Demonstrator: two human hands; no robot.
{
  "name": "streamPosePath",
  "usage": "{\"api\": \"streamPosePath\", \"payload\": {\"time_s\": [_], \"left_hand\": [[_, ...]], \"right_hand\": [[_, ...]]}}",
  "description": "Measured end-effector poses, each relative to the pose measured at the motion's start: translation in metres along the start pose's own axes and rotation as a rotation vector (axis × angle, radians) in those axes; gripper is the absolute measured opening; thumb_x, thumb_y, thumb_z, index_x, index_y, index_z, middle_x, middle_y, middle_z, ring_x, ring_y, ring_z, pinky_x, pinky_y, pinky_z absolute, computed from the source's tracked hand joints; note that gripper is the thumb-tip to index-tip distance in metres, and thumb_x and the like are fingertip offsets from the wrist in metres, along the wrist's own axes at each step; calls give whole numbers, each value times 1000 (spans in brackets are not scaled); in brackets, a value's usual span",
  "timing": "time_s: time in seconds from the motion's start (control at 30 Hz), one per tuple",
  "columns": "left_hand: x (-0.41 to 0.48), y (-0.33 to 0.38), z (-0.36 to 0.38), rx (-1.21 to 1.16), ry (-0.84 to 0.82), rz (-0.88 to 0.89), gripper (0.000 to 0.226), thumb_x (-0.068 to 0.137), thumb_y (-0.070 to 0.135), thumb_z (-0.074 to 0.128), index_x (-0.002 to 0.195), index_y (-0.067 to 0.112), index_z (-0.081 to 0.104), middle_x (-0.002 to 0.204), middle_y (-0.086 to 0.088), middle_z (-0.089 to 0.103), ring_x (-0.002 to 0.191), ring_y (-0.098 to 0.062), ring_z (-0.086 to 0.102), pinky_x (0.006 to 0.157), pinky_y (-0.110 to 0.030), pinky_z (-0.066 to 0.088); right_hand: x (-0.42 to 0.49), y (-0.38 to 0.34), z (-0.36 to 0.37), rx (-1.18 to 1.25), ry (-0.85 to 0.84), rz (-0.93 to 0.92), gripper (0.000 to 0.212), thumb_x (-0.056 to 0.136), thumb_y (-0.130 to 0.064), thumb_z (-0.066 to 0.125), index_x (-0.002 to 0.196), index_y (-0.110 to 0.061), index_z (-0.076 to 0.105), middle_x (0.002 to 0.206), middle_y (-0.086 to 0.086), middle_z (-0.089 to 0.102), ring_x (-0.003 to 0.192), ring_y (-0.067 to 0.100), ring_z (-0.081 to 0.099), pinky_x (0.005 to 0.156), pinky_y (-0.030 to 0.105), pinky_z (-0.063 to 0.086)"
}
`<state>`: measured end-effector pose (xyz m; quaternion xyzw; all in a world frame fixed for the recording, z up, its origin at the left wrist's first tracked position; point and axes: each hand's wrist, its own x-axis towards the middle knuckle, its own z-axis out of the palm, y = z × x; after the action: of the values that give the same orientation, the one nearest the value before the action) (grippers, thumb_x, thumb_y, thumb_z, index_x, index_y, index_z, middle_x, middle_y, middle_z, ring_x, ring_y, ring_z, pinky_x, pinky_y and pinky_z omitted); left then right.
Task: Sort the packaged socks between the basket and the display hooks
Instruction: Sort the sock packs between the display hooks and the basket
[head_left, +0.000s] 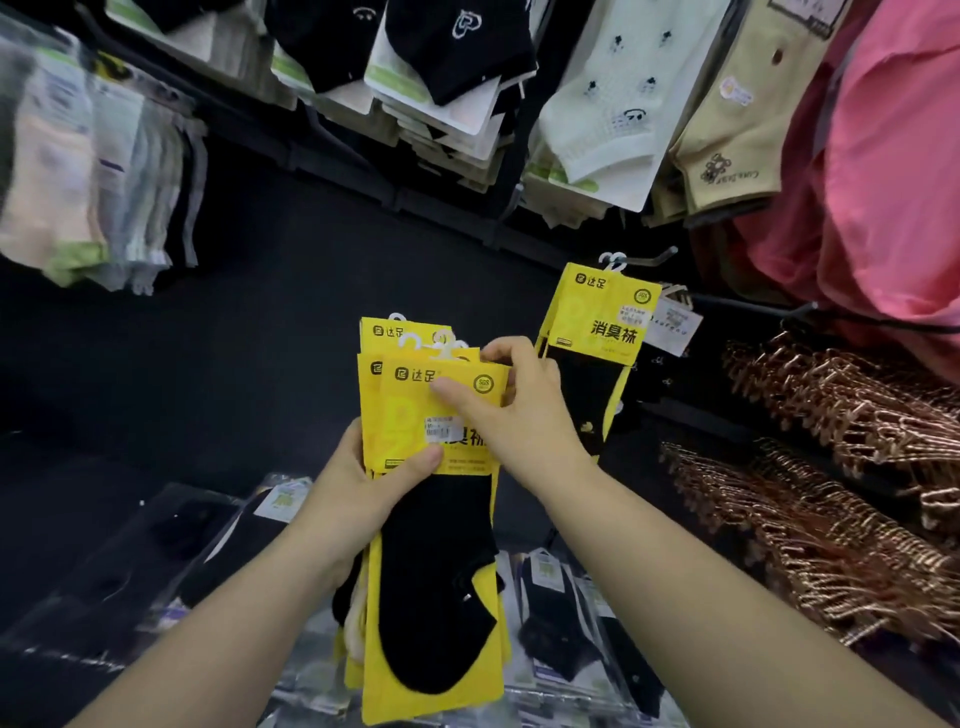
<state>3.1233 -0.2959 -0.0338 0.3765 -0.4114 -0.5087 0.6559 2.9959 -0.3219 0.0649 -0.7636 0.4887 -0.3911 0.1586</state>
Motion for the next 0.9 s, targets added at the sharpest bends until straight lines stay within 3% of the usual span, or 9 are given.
{"api": "streamPosePath", "payload": {"time_s": [0.17, 0.23, 0.3, 0.4, 0.6, 0.67, 0.8, 0.9], "left_hand": [[3, -4, -4, -17, 16, -30, 82, 45, 49, 83, 120, 33, 55, 103, 6, 74, 92, -14, 72, 76, -33, 56], [3, -7, -5, -57, 22, -47, 80, 46, 52, 81, 119, 33, 55, 105, 5, 74, 93, -16, 72, 76, -33, 56], [3, -9, -3, -66, 42, -49, 76, 45, 58, 76, 115, 35, 57, 104, 7, 73, 97, -17, 70, 81, -36, 55], [6, -12, 1, -58, 71, -52, 68, 47, 62, 72, 108, 39, 57, 103, 8, 73, 99, -17, 68, 89, -41, 53], [7, -11, -5, 26, 146, 7, 51, 67, 51, 69, 113, 32, 57, 96, 9, 73, 90, -13, 69, 70, -28, 51], [8, -10, -10, 12, 172, 13, 40, 77, 41, 69, 114, 30, 57, 99, 6, 73, 93, -16, 68, 71, -29, 51], [12, -10, -15, -90, 229, -14, 24, 81, 38, 69, 101, 32, 57, 102, 0, 71, 92, -19, 68, 69, -31, 52], [13, -13, -15, -128, 274, -20, 19, 82, 38, 68, 97, 33, 57, 97, 3, 70, 85, -16, 68, 60, -27, 50]], "right_hand": [[8, 2, -3, 75, -45, -11, 34, 76, -29, 77, 104, -33, 58, 104, -4, 51, 96, 10, 54, 79, 29, 53], [10, 3, -8, 186, -86, -4, 28, 79, -15, 74, 102, -28, 64, 93, -6, 54, 86, 8, 57, 67, 23, 55], [11, 5, -13, 335, -106, 21, 25, 81, -6, 71, 99, -23, 68, 94, -5, 60, 79, 6, 62, 59, 18, 54], [13, 11, -18, 408, -77, 39, 21, 84, -5, 67, 90, -25, 70, 93, -9, 67, 72, 1, 67, 56, 16, 52], [18, 36, -45, 522, 184, 149, 14, 84, -9, 69, 88, -21, 72, 90, -7, 73, 77, 6, 69, 62, 19, 54], [23, 39, -65, 585, 280, 178, 12, 88, -12, 64, 87, -20, 72, 93, -4, 73, 82, 10, 70, 68, 25, 57], [43, 33, -101, 516, 425, 130, 23, 95, -19, 54, 78, -21, 70, 76, -7, 72, 64, 5, 65, 55, 21, 53], [63, 24, -115, 427, 517, 86, 20, 94, -16, 53, 77, -21, 63, 76, -1, 64, 59, 5, 59, 58, 20, 51]]}}
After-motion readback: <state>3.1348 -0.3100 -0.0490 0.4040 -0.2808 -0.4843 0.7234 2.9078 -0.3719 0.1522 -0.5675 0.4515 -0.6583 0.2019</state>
